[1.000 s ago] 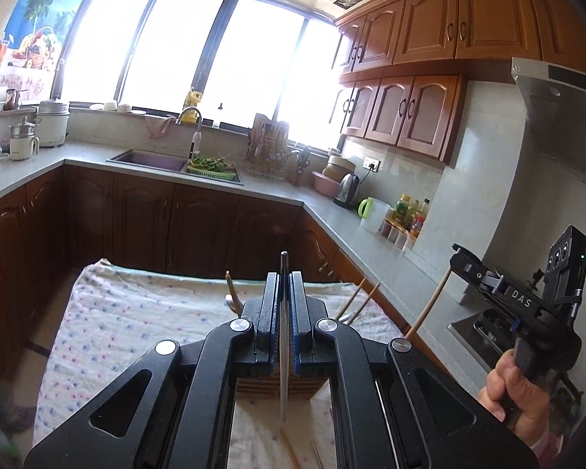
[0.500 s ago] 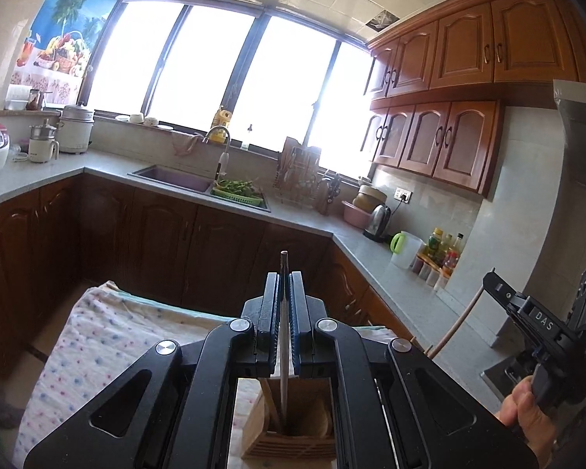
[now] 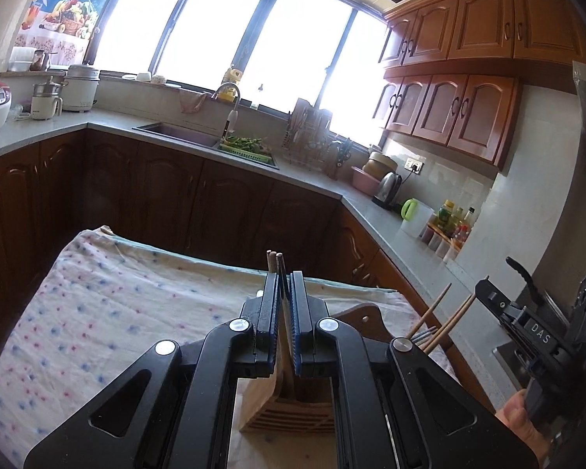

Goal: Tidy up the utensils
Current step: 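Lower the sticks into the wooden holder and open both tools, then withdraw both tools back over the last chopstick and metal stick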

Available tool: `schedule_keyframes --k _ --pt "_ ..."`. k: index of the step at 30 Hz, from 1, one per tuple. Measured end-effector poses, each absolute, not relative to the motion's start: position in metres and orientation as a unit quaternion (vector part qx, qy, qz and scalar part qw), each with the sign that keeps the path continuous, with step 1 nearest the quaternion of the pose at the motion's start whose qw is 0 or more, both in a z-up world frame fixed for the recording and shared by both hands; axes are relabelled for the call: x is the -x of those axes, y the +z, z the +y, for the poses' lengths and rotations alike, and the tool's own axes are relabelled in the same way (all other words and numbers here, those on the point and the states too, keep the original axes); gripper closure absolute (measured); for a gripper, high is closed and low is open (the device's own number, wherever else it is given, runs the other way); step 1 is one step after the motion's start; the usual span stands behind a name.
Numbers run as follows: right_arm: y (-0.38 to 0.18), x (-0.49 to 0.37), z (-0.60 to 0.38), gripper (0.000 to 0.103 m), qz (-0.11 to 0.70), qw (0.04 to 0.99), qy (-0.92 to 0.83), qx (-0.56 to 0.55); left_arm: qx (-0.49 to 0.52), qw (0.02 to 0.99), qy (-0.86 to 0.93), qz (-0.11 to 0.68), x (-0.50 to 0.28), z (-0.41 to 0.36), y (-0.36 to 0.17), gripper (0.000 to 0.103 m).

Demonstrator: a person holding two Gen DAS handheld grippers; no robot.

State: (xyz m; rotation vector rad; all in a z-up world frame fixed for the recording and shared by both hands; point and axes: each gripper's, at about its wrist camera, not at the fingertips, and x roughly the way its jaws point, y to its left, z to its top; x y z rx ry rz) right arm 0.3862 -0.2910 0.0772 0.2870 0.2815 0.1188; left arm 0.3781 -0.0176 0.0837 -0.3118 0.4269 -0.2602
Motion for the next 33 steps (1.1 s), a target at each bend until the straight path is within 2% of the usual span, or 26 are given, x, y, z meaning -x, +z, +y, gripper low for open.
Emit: schedule_keyframes --k 16,17,22,23,24,26,27,28,30,31,32,33 --pt "0.073 -0.392 -0.293 0.098 0.168 0.972 0.063 -0.149 0.132 0.955 -0.143 0.224 -0.377 -0.027 0.078 0.098" --pt "0.073 -0.393 -0.294 0.094 0.171 0.972 0.065 -0.15 0.132 0.955 -0.143 0.225 -0.378 -0.026 0.077 0.098" --pt "0.074 -0.39 -0.295 0.09 0.173 0.97 0.069 -0.156 0.134 0.953 -0.141 0.23 -0.378 -0.022 0.075 0.097" --pt "0.075 -0.39 -0.296 0.083 0.171 0.97 0.069 -0.159 0.134 0.953 -0.14 0.232 -0.378 -0.022 0.076 0.096" --pt "0.076 -0.388 -0.297 0.071 0.168 0.97 0.071 -0.162 0.135 0.953 -0.139 0.233 -0.378 -0.021 0.076 0.093" --pt "0.079 -0.383 -0.299 0.063 0.16 0.97 0.075 -0.168 0.136 0.954 -0.135 0.232 -0.376 -0.02 0.076 0.083" --pt "0.081 -0.381 -0.3 0.062 0.157 0.97 0.075 -0.17 0.138 0.954 -0.133 0.231 -0.374 -0.02 0.076 0.074" --pt "0.083 -0.378 -0.301 0.061 0.153 0.97 0.076 -0.173 0.139 0.954 -0.133 0.23 -0.373 -0.02 0.077 0.07" --pt "0.086 -0.372 -0.304 0.052 0.146 0.97 0.078 -0.178 0.138 0.954 -0.131 0.232 -0.37 -0.02 0.078 0.068" --pt "0.088 -0.369 -0.306 0.049 0.141 0.97 0.079 -0.181 0.139 0.954 -0.13 0.232 -0.368 -0.019 0.078 0.062" --pt "0.089 -0.366 -0.307 0.042 0.137 0.97 0.08 -0.184 0.14 0.954 -0.128 0.232 -0.366 -0.018 0.079 0.056" --pt "0.089 -0.362 -0.308 0.035 0.134 0.97 0.082 -0.186 0.141 0.954 -0.125 0.232 -0.363 -0.017 0.079 0.046"
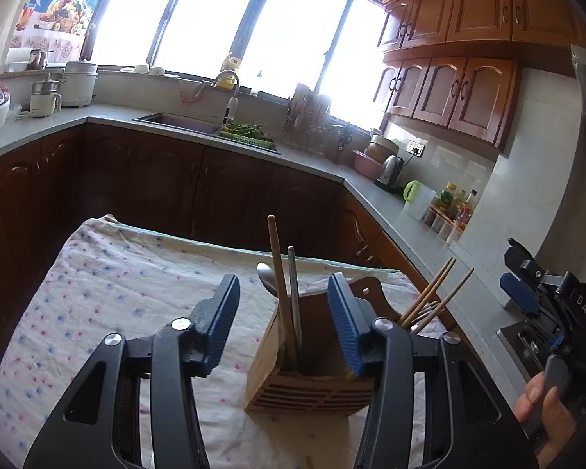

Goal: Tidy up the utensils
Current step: 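Withdraw both tools back over the last chopstick and metal stick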

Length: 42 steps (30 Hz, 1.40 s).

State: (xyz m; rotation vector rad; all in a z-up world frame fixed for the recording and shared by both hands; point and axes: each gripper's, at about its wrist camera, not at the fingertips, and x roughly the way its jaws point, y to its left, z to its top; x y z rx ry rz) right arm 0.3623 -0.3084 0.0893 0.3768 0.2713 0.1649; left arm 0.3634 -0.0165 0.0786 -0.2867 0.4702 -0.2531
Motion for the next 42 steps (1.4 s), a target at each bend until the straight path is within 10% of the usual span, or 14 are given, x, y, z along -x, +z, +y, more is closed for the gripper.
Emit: schedule_keyframes --k 8,42 --pt "0.075 -0.331 -0.314 0.005 0.146 0.968 0.086 -0.188 0.145 0.952 -0.107 0.248 -0.338 -0.007 0.071 0.02" --pt "-0.036 -0.232 -0.32 0.004 0.302 0.935 0.047 -0.181 0.122 0.902 -0.1 0.403 -0.229 -0.022 -0.033 0.019"
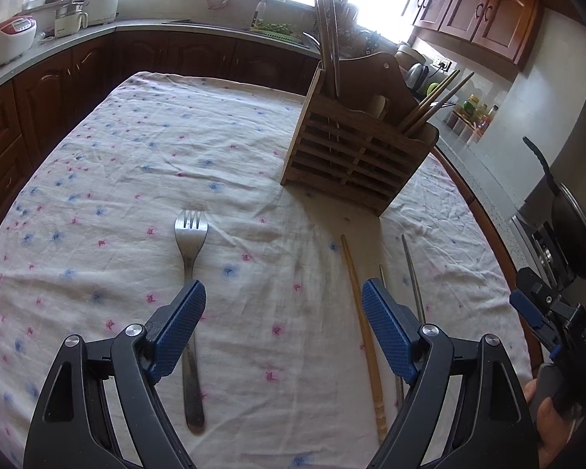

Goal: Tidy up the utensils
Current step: 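Withdraw both tools back over the last chopstick and metal stick, then grasp the wooden chopstick with the left tool while the right tool grasps the metal stick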

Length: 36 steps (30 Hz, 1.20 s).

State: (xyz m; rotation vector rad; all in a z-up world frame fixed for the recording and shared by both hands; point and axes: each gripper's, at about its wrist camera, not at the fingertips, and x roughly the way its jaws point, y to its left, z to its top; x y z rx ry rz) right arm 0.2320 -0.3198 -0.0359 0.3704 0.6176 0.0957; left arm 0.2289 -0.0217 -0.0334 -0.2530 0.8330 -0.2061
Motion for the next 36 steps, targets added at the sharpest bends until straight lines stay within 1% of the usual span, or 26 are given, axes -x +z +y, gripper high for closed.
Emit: schedule_keyframes --k 8,10,12,13,15,16,18,20,23,24,25,28,30,32,34,36 --pt "-0.046 -0.248 -0.316 0.005 0.33 0.927 0.052 -0.172 0.104 0.895 -0.104 0.421 -0.239 -0.036 -0.038 0.019" --pt "-0.048 -0.254 -0.315 0.009 0.337 0.925 0.056 -0.169 0.101 0.893 -0.107 0.425 -0.243 -0.04 -0.039 0.019" --pt "-0.05 -0.262 -0.315 0.022 0.345 0.922 0.06 -0.168 0.093 0.892 -0.109 0.429 -0.248 -0.045 -0.041 0.019" --pt "-0.052 -0.266 -0.315 0.024 0.35 0.919 0.063 -0.169 0.088 0.891 -0.11 0.432 -0.251 -0.048 -0.042 0.019" --pt "-0.055 -0.274 -0.316 0.038 0.36 0.915 0.065 -0.17 0.081 0.889 -0.113 0.436 -0.256 -0.053 -0.044 0.02" --pt "-0.057 -0.278 -0.317 0.041 0.364 0.914 0.064 -0.169 0.079 0.888 -0.117 0.438 -0.259 -0.056 -0.044 0.022" --pt "-0.06 -0.286 -0.318 0.051 0.371 0.91 0.067 -0.17 0.077 0.883 -0.129 0.445 -0.266 -0.062 -0.046 0.028" --pt "-0.063 -0.294 -0.318 0.054 0.377 0.908 0.068 -0.168 0.073 0.878 -0.138 0.452 -0.273 -0.069 -0.049 0.03" --pt "-0.067 -0.306 -0.317 0.059 0.386 0.905 0.072 -0.163 0.063 0.872 -0.149 0.462 -0.284 -0.081 -0.054 0.037" --pt "-0.068 -0.31 -0.315 0.061 0.39 0.904 0.074 -0.161 0.059 0.87 -0.152 0.466 -0.287 -0.085 -0.056 0.041" --pt "-0.069 -0.314 -0.314 0.062 0.393 0.902 0.076 -0.158 0.055 0.868 -0.154 0.469 -0.291 -0.088 -0.058 0.045" --pt "-0.075 -0.327 -0.309 0.063 0.403 0.899 0.082 -0.148 0.046 0.862 -0.162 0.478 -0.301 -0.098 -0.064 0.052" --pt "-0.078 -0.333 -0.305 0.067 0.409 0.898 0.084 -0.141 0.041 0.859 -0.165 0.483 -0.307 -0.102 -0.067 0.056" --pt "-0.082 -0.34 -0.303 0.069 0.414 0.896 0.085 -0.135 0.035 0.856 -0.166 0.488 -0.313 -0.107 -0.071 0.058" --pt "-0.086 -0.346 -0.3 0.07 0.419 0.895 0.083 -0.126 0.03 0.853 -0.168 0.493 -0.318 -0.11 -0.075 0.068" --pt "-0.091 -0.352 -0.298 0.073 0.428 0.893 0.079 -0.115 0.017 0.858 -0.167 0.486 -0.319 -0.114 -0.076 0.071"
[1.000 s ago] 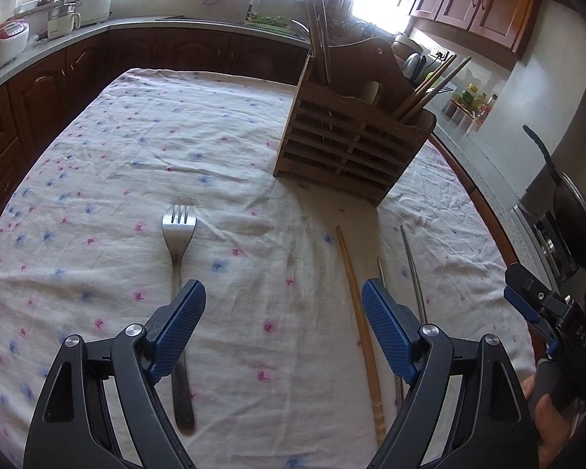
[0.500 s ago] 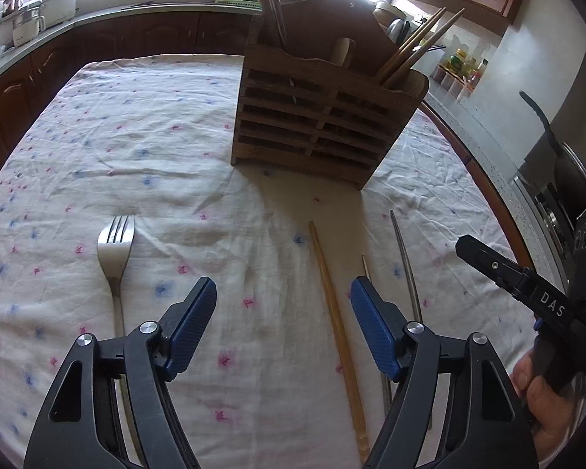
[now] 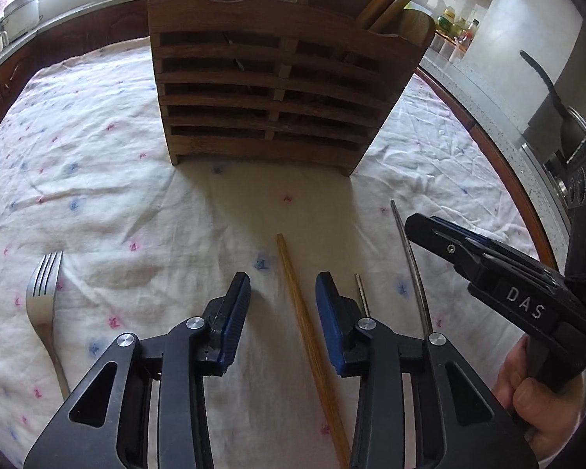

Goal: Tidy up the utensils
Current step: 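Grasp the wooden chopstick with the left tool while the right tool grasps the metal stick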

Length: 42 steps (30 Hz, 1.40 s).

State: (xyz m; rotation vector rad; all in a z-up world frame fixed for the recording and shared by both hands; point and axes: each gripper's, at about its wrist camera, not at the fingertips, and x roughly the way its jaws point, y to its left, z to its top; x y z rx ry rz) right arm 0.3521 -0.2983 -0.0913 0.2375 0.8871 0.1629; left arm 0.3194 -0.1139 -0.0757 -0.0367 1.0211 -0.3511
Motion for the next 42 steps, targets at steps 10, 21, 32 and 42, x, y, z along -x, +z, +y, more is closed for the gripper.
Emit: schedule_keyframes --k 10,21,32,42 --pt "-0.098 -0.361 -0.275 0.095 0.433 0.899 0.055 -0.014 -0.03 0.87 -0.16 0.466 -0.323 -0.123 -0.078 0.095" --pt "-0.064 -0.334 -0.292 0.099 0.408 0.904 0.086 -0.097 0.028 0.872 -0.177 0.455 -0.306 -0.088 -0.052 0.098" --pt "0.001 -0.287 -0.296 0.099 0.335 0.93 0.098 -0.118 0.079 0.895 -0.188 0.396 -0.26 -0.041 0.011 0.099" --pt "0.04 -0.253 -0.294 0.099 0.283 0.946 0.103 -0.119 0.097 0.912 -0.201 0.344 -0.228 -0.026 0.054 0.099"
